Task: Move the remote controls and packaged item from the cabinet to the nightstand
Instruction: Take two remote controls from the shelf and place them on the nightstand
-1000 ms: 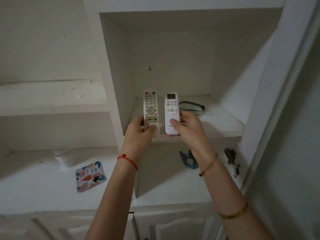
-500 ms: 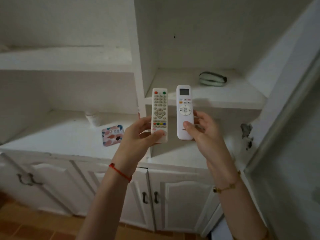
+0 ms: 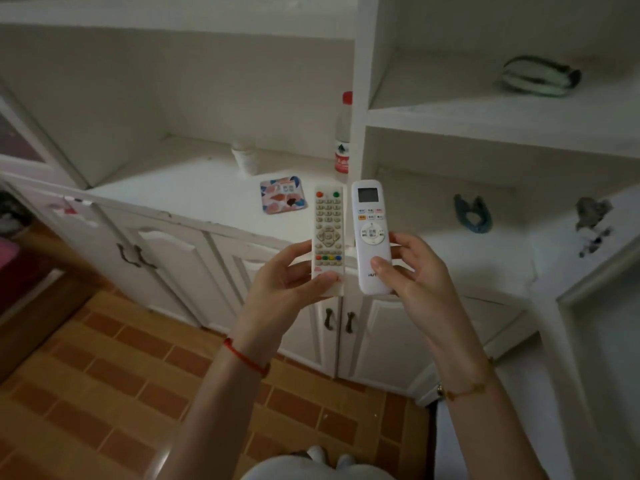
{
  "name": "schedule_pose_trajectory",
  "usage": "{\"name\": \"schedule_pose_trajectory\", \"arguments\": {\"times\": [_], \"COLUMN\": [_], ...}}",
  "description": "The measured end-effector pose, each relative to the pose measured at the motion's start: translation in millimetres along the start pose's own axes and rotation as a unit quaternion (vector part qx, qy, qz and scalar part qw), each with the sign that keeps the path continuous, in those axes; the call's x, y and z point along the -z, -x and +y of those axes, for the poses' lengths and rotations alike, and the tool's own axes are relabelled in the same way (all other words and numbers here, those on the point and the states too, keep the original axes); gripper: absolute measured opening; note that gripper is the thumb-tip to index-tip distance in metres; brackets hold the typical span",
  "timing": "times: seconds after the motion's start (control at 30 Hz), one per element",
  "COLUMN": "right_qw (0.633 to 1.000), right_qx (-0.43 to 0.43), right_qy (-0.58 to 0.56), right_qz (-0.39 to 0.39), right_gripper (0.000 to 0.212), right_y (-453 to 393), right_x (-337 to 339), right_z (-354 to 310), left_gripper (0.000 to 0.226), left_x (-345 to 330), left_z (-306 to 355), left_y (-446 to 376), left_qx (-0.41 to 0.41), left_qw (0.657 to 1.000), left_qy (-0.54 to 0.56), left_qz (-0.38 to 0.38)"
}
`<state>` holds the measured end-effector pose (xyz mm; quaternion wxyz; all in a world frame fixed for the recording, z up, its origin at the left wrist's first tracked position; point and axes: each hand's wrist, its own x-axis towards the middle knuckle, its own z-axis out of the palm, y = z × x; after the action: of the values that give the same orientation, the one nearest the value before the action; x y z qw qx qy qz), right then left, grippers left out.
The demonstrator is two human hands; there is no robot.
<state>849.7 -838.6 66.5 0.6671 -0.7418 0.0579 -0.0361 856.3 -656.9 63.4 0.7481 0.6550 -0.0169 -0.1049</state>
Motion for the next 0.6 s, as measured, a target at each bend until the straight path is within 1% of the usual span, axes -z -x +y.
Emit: {"name": "schedule_pose_trajectory", "arguments": {"times": [0.1, 0.27, 0.43, 0.5, 0.6], "right_qw": [0.999, 0.995, 0.985, 0.977, 0.963], "right_qx": [-0.011, -0.024, -0.030, -0.031, -0.033], "right_qy": [0.007, -0.007, -0.011, -0.014, -0.008], "right_qz": [-0.032, -0.096, -0.172, -0.208, -0.267], "right_gripper": [0.039, 0.035, 0.036, 0.035, 0.034], "right_y": [0, -4, -7, -8, -8], "right_x": [-15, -42, -74, -90, -117], "right_z": [5, 12, 19, 22, 23], "left_gripper": [0.054, 0.048, 0.052, 0.054, 0.050], "left_x": [11, 27, 51, 62, 79], "left_z": [-5, -12, -21, -25, -30], "left_y": [10, 26, 49, 59, 75], "left_qx": [0.006, 0.009, 0.013, 0.011, 0.012], "left_qw": [1.000, 0.997, 0.986, 0.978, 0.962], "left_qy": [0.011, 0.035, 0.041, 0.047, 0.067], "left_qz": [0.020, 0.074, 0.159, 0.202, 0.265]}}
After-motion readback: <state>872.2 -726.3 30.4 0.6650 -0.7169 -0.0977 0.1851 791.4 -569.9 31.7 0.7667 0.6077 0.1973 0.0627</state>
